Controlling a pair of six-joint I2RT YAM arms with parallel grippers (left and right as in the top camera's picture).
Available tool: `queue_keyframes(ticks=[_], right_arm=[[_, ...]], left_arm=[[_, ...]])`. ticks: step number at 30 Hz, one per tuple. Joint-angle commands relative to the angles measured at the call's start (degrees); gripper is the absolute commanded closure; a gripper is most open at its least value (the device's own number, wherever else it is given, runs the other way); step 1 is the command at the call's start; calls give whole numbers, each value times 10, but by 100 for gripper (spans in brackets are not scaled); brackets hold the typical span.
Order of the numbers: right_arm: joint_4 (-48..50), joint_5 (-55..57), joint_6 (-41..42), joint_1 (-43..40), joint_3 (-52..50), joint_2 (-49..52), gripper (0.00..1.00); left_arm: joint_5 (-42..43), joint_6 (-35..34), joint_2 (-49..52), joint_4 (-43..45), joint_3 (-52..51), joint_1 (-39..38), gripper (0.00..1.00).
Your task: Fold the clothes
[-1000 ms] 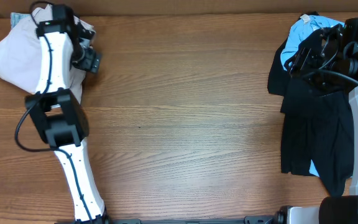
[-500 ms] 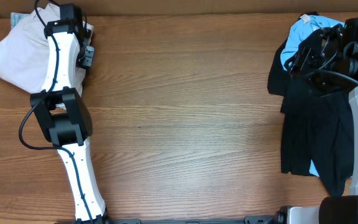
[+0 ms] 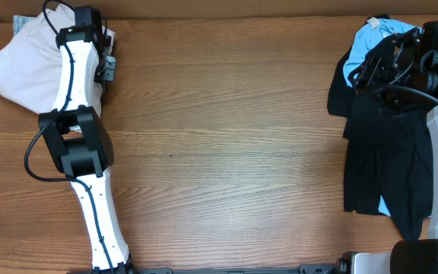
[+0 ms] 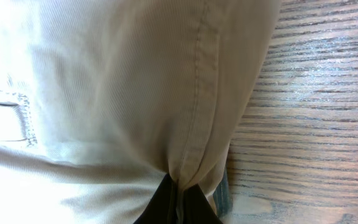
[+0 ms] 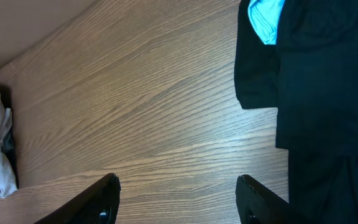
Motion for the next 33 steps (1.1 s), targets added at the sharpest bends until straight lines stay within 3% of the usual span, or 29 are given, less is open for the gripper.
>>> queue_keyframes(ticks=[1, 6, 13, 30, 33], right_arm=[[2, 6, -2, 0, -3, 3, 37], [2, 6, -2, 0, -3, 3, 36], [1, 6, -2, 0, -3, 3, 37], [0, 5, 0, 1, -3, 3, 37], [-2, 3, 0, 1, -3, 3, 37]], left_arm=[[2, -57, 17, -3, 12, 2, 96], [22, -143, 17, -39, 93, 28, 97], [100, -204, 17, -33, 204, 71, 96], [104, -141, 84, 4, 177, 49, 96], [104, -117, 87, 5, 177, 37, 84]])
